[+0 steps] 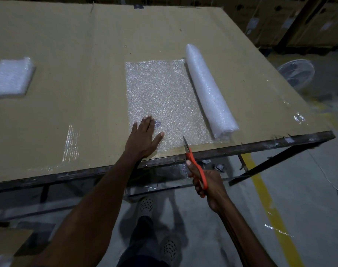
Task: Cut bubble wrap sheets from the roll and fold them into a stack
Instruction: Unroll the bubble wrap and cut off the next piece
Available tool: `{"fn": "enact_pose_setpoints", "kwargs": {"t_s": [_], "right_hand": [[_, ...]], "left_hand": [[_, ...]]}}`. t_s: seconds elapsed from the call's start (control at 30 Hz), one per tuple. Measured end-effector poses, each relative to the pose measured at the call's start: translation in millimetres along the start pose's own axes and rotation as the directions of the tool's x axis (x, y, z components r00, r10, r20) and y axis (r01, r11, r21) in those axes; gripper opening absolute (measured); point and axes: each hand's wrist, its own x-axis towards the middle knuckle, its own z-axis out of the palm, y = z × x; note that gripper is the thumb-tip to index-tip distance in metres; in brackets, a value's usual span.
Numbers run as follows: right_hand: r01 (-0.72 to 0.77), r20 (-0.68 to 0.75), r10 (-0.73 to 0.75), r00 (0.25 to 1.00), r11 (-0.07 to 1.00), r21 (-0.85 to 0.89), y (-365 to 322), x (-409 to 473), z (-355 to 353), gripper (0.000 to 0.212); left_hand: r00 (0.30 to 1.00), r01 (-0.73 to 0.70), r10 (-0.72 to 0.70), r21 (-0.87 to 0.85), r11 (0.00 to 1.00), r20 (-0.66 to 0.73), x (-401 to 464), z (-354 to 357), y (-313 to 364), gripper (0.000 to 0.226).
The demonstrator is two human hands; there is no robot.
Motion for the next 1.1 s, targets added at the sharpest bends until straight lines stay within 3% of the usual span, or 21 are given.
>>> {"fn": "enact_pose_setpoints", "kwargs": {"t_s": [0.13,0.4,1.1], "right_hand": [[-0.006,0.004,0.006,1.0,1.0,-0.009,-0.3,1.4,-1.8,0.054],[0.008,-0.008,-0.008,1.0,1.0,-0.029,-6.8,9.7,5.3,0.064],[0.003,-0.017,-0.003,1.0,0.999,-0.052,-20.9,24.5,14.2,0.05]], "left_hand": [[1.0,0.0,0.0,-0.004,1.0,-0.004,0.3,0.9,-0.1,0.078],[1.0,0.001,-0.001,-0.013,1.0,-0.003,-0.4,1.2,0.1,0.076],[1.0,0.007,-0.007,-0.007,1.0,-0.009,-1.2,0.0,1.5,0.076]]}}
